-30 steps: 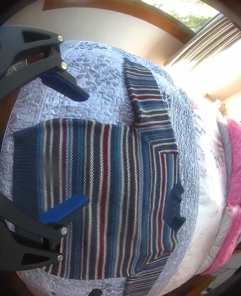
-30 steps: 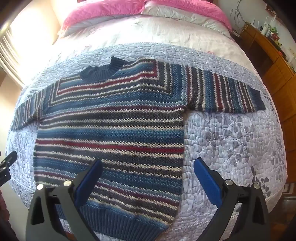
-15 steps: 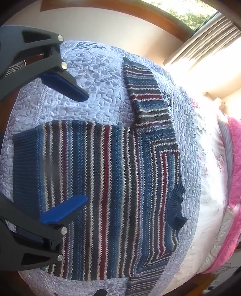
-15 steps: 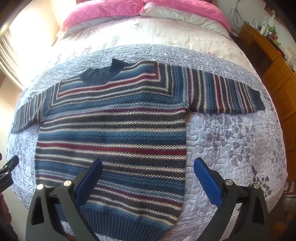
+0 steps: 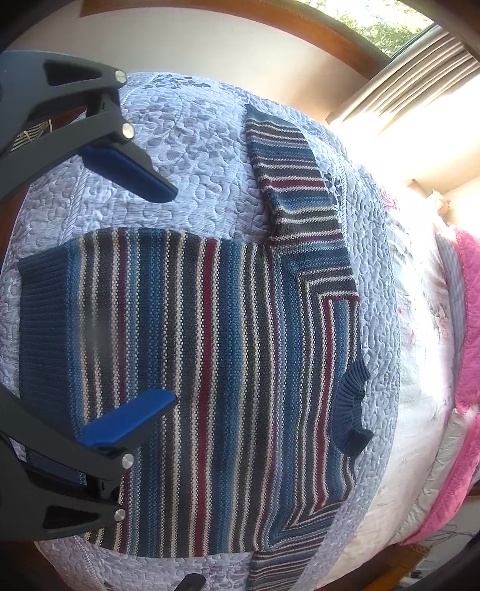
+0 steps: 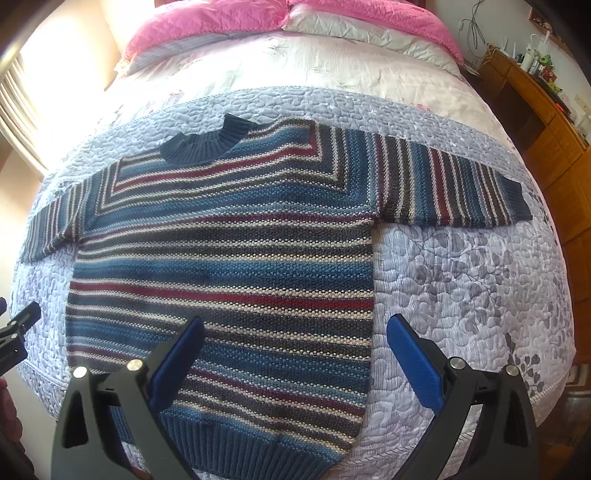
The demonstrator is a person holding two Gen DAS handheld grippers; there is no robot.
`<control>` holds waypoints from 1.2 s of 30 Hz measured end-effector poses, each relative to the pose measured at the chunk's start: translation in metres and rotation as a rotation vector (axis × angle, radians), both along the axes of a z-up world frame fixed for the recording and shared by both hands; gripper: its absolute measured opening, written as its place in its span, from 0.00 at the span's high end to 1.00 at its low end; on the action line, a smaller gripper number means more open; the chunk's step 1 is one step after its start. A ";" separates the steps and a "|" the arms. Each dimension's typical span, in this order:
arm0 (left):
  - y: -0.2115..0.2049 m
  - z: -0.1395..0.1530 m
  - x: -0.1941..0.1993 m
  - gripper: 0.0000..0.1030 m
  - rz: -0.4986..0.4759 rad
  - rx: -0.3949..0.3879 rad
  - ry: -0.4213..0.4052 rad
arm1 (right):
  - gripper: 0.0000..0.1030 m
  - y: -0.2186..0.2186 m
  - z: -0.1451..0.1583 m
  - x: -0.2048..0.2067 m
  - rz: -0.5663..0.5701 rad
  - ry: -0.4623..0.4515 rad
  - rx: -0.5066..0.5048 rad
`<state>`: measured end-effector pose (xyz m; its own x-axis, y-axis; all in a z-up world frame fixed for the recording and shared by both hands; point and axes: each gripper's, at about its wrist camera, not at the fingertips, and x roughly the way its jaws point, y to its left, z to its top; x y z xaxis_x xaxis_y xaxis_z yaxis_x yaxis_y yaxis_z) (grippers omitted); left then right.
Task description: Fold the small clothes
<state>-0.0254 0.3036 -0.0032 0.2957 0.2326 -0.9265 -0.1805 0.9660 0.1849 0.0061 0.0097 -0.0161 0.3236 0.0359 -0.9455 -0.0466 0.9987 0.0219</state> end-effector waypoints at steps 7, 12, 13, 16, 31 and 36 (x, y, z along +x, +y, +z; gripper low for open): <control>0.000 -0.003 0.001 0.03 0.004 0.008 0.010 | 0.04 0.000 0.001 0.005 -0.001 -0.005 0.003; 0.002 -0.004 0.003 0.03 0.001 0.010 0.020 | 0.04 -0.001 0.001 0.009 -0.001 -0.007 0.005; 0.002 -0.004 0.003 0.03 -0.001 0.011 0.022 | 0.04 -0.001 0.001 0.009 0.000 -0.007 0.007; 0.003 -0.004 0.004 0.03 -0.001 0.014 0.025 | 0.04 0.000 0.002 0.011 0.002 -0.008 0.007; 0.004 0.000 0.006 0.03 -0.003 0.021 0.021 | 0.04 0.000 0.005 0.015 0.001 -0.014 0.025; 0.003 -0.001 0.007 0.03 -0.003 0.024 0.021 | 0.04 0.000 0.005 0.016 0.003 -0.013 0.028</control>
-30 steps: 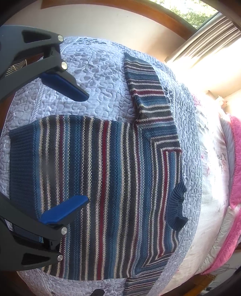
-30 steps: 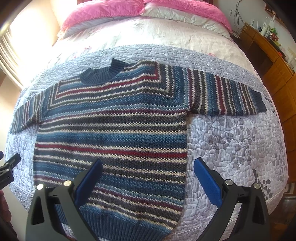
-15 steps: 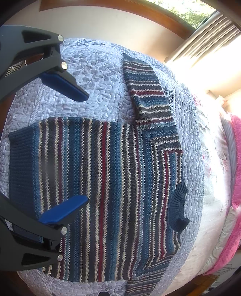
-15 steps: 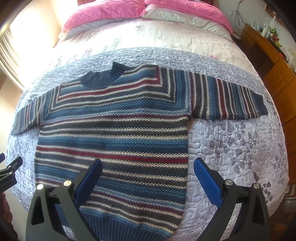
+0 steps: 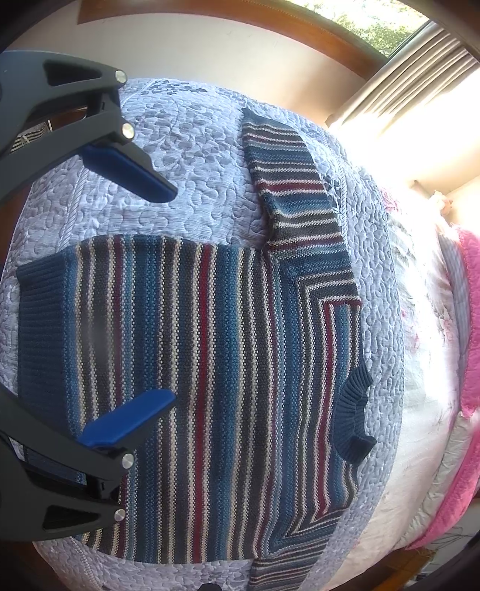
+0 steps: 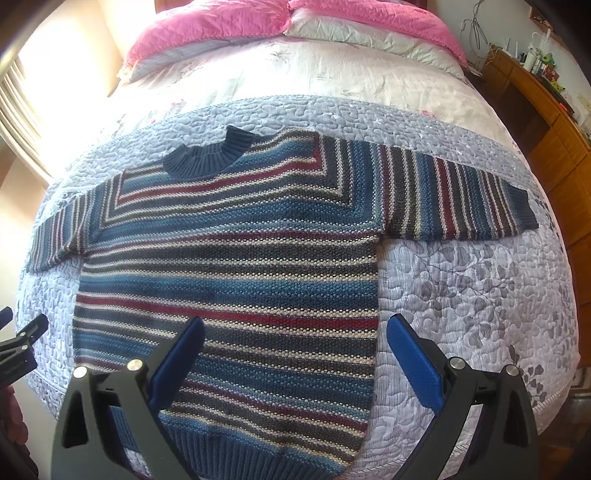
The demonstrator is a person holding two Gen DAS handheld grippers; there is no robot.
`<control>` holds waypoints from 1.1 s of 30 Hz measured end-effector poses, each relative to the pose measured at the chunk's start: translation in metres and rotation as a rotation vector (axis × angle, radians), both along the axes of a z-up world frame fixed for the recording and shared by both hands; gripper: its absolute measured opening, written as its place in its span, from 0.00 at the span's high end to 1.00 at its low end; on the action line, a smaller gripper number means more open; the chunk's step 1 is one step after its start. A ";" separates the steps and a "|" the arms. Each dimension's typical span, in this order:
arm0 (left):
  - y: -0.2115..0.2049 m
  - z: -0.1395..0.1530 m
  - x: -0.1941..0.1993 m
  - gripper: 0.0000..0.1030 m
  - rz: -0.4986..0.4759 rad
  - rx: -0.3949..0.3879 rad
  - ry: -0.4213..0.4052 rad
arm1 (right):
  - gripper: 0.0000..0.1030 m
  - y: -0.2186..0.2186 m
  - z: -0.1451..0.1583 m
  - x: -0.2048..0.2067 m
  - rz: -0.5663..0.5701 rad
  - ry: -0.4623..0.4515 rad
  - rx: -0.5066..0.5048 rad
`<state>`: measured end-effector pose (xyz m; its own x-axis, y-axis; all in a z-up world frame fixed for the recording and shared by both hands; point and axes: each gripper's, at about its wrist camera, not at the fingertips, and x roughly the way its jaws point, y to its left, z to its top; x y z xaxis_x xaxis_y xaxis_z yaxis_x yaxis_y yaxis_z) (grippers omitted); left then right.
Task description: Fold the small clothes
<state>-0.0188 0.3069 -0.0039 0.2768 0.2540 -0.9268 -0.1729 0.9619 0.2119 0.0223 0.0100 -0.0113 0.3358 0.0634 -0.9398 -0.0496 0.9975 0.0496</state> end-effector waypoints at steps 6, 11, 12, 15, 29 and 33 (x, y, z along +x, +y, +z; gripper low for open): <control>0.003 0.000 -0.002 0.03 0.004 -0.001 0.000 | 0.04 0.001 0.000 0.000 0.003 -0.001 0.002; 0.004 -0.001 -0.001 0.03 0.005 0.000 -0.001 | 0.04 0.000 0.000 -0.001 0.000 -0.001 0.008; 0.004 -0.001 -0.001 0.03 0.004 -0.001 0.000 | 0.04 0.000 0.000 0.000 -0.001 0.001 0.008; 0.002 -0.002 0.000 0.03 0.006 0.000 0.000 | 0.04 -0.002 -0.003 0.000 -0.001 0.006 0.009; -0.060 -0.040 0.053 0.03 -0.096 -0.101 -0.045 | 0.04 -0.091 -0.028 0.034 -0.075 -0.058 -0.044; -0.107 -0.057 0.093 0.03 -0.108 -0.183 0.024 | 0.04 -0.207 -0.045 0.075 -0.222 -0.029 -0.002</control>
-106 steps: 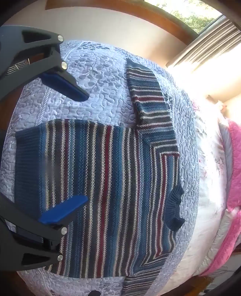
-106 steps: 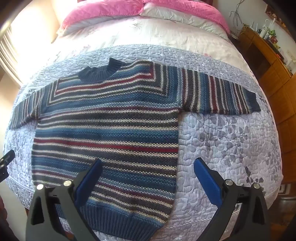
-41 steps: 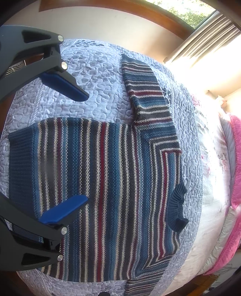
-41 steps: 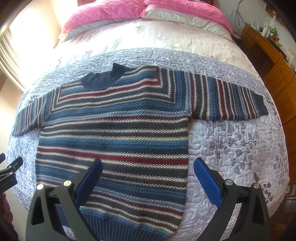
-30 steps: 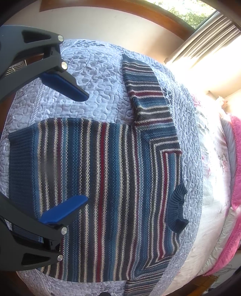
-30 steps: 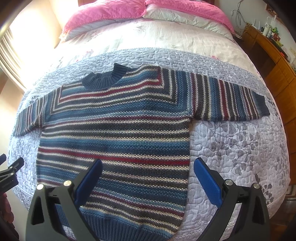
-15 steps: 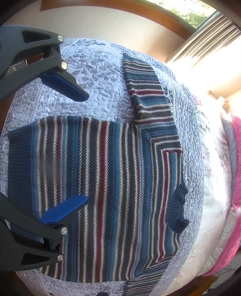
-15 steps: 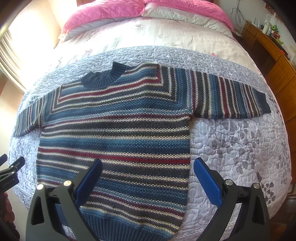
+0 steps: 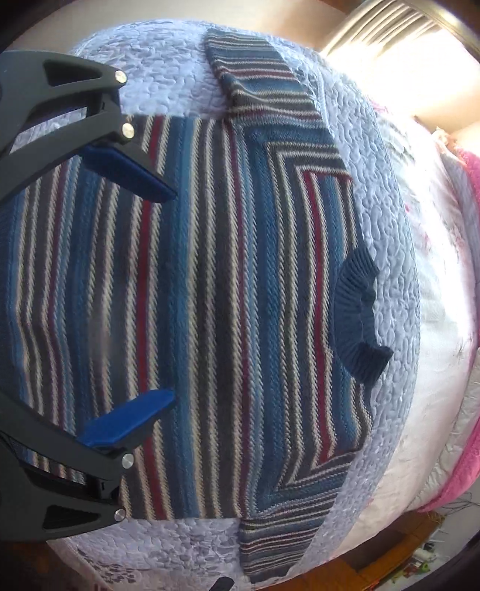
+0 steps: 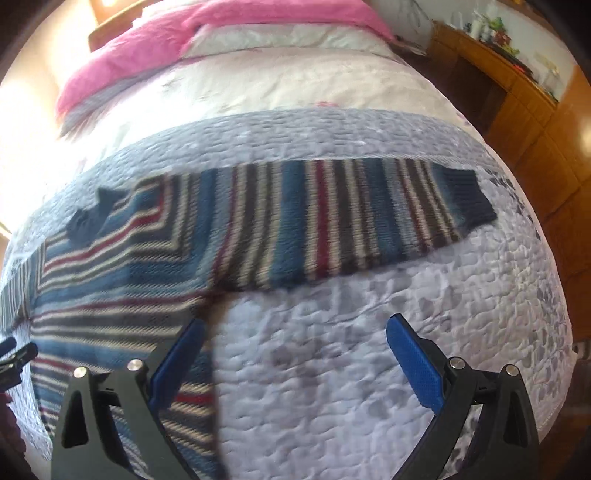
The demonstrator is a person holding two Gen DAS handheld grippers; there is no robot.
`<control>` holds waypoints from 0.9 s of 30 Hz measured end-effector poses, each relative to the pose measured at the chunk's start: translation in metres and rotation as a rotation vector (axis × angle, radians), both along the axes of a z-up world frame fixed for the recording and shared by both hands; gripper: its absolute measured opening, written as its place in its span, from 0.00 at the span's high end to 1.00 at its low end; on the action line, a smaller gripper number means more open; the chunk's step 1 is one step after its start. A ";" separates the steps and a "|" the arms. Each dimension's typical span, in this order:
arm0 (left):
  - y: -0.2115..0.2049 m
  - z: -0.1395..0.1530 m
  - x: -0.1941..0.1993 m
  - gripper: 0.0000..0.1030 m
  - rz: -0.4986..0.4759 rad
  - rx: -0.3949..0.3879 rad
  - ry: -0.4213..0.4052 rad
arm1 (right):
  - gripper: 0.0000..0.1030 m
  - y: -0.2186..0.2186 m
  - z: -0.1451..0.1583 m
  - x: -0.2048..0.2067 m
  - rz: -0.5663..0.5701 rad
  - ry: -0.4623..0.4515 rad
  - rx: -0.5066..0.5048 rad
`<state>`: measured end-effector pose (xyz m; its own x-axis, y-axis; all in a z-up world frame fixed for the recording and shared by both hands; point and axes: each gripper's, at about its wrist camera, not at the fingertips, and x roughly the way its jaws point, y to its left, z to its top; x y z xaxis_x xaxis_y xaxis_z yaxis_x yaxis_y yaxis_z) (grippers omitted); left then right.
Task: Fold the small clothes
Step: 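Grasp the sleeve cuff with the right gripper and lift it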
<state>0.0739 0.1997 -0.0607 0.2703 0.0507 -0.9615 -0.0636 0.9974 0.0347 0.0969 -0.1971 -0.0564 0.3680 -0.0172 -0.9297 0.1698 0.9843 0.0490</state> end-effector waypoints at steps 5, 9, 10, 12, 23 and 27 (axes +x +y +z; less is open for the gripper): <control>-0.055 -0.009 0.043 0.03 0.040 0.042 -0.054 | 0.05 -0.133 -0.032 0.053 -0.125 0.026 -0.005; -0.089 -0.016 0.068 0.03 0.038 0.036 -0.069 | 0.06 -0.183 -0.058 0.084 -0.104 0.081 -0.045; -0.096 -0.017 0.073 0.03 0.031 0.032 -0.071 | 0.06 -0.192 -0.062 0.090 -0.095 0.094 -0.032; -0.107 -0.019 0.080 0.03 0.016 0.033 -0.077 | 0.06 -0.207 -0.070 0.100 -0.103 0.107 -0.018; -0.099 -0.027 0.109 0.03 0.030 0.049 -0.070 | 0.30 -0.250 -0.105 0.133 -0.138 0.175 0.065; -0.084 -0.034 0.111 0.03 0.053 0.044 -0.051 | 0.84 -0.242 -0.093 0.135 -0.091 0.129 0.138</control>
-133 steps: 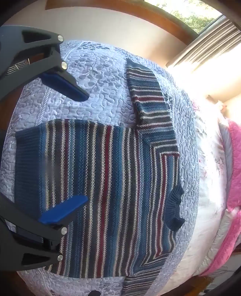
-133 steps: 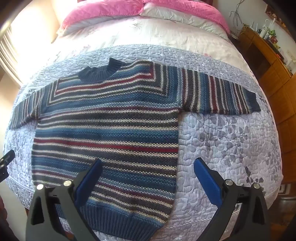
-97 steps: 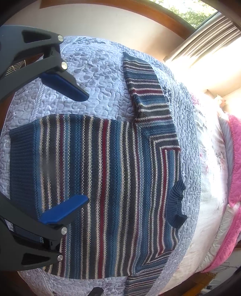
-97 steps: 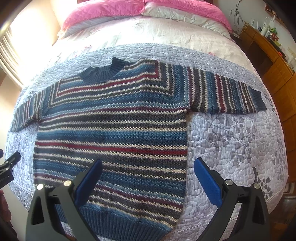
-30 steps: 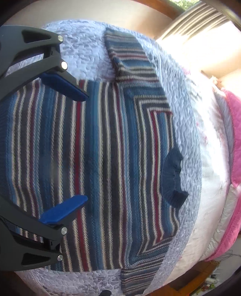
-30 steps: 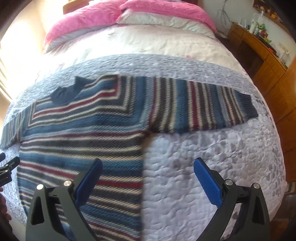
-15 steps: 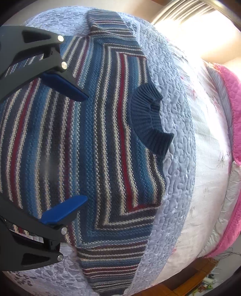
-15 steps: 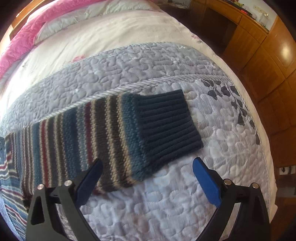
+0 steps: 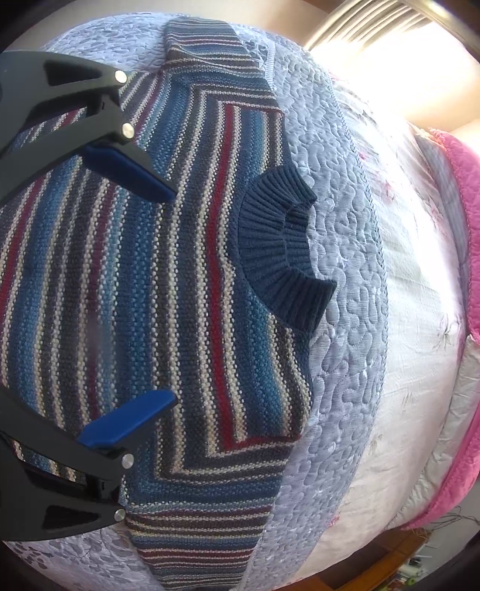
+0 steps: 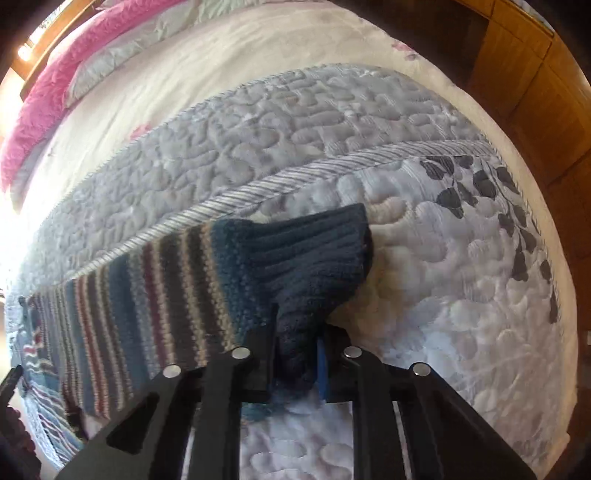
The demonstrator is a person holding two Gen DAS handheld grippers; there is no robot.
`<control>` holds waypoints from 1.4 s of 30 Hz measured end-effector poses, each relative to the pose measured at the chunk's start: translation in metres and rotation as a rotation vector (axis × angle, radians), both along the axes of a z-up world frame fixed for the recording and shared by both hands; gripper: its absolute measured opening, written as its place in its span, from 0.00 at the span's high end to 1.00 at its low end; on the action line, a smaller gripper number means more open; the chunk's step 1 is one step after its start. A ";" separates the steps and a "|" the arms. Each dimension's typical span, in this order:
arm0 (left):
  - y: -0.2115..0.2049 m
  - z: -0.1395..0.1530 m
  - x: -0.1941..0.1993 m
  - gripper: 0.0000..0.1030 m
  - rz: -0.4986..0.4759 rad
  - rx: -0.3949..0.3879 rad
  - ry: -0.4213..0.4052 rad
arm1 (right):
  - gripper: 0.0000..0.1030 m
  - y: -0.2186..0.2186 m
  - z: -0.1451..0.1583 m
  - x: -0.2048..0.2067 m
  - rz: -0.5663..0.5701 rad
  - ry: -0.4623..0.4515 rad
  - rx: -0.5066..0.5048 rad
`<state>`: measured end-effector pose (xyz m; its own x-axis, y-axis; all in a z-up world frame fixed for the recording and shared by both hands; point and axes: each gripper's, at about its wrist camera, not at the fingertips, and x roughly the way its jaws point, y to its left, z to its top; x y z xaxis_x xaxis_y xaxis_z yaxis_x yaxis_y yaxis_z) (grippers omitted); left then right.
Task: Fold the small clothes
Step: 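Grasp the sleeve cuff with the right gripper and lift it, then fold the held sleeve across the sweater body with the right gripper, then release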
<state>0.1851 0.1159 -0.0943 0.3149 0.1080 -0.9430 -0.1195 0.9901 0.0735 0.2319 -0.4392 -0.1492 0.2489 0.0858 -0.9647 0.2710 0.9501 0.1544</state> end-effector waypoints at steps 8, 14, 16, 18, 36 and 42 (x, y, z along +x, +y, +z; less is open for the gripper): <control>0.041 -0.003 -0.003 0.03 0.040 0.000 0.014 | 0.84 0.102 0.050 -0.012 0.153 -0.150 -0.048; 0.070 -0.002 0.000 0.03 0.091 -0.027 0.024 | 0.84 0.224 0.055 -0.030 0.337 -0.177 -0.010; 0.076 -0.004 -0.002 0.03 0.093 -0.032 0.027 | 0.84 0.264 0.055 -0.033 0.379 -0.190 -0.010; 0.079 -0.005 -0.006 0.03 0.090 -0.042 0.030 | 0.84 0.295 0.058 -0.034 0.396 -0.200 0.079; 0.043 -0.013 -0.004 0.03 0.000 -0.275 0.062 | 0.45 0.330 0.077 -0.088 0.469 -0.173 0.167; -0.003 -0.043 0.006 0.03 0.001 -0.406 0.158 | 0.45 0.283 0.066 -0.114 0.378 -0.132 0.134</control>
<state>0.1914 0.1126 -0.1373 0.1630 -0.2812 -0.9457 -0.1387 0.9425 -0.3042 0.1182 -0.1559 -0.0830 0.2961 0.3175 -0.9009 -0.1228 0.9480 0.2937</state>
